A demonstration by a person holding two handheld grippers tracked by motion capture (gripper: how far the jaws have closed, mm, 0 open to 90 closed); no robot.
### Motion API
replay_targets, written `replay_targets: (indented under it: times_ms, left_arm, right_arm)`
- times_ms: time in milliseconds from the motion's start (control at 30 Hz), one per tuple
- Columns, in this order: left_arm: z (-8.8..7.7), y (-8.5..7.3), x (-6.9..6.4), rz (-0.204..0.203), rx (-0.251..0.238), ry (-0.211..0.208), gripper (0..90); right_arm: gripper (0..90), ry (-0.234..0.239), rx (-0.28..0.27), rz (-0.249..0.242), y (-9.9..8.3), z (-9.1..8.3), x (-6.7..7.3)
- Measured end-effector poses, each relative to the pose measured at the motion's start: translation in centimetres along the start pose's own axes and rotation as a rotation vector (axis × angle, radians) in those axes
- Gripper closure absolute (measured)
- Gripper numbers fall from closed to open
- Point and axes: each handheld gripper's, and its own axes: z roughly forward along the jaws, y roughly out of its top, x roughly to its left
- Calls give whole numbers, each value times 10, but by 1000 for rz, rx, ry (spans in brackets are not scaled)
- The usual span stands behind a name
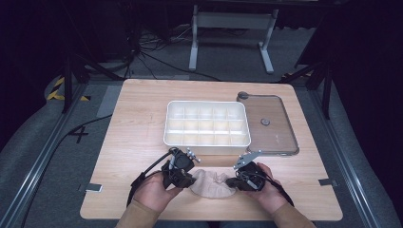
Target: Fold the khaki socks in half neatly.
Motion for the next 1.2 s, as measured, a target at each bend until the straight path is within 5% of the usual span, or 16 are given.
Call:
replay_targets:
  times_ms: [167, 667, 900, 1033, 1200]
  left_arm:
    - [2, 4, -7, 30, -27, -14, 823]
    - [10, 19, -26, 87, -92, 15, 836]
    - [24, 27, -32, 105, -84, 6, 836]
    - [33, 29, -38, 125, -84, 51, 836]
    - [36, 31, -43, 133, -91, 28, 835]
  right_arm:
    - [889, 7, -33, -32, 1, 5, 5]
    - [888, 39, -65, -12, 0, 8, 8]
    - [887, 36, -73, -1, -2, 8, 8]
    - [886, 37, -80, -2, -3, 9, 8]
    - [885, 34, -87, -5, -4, 9, 7]
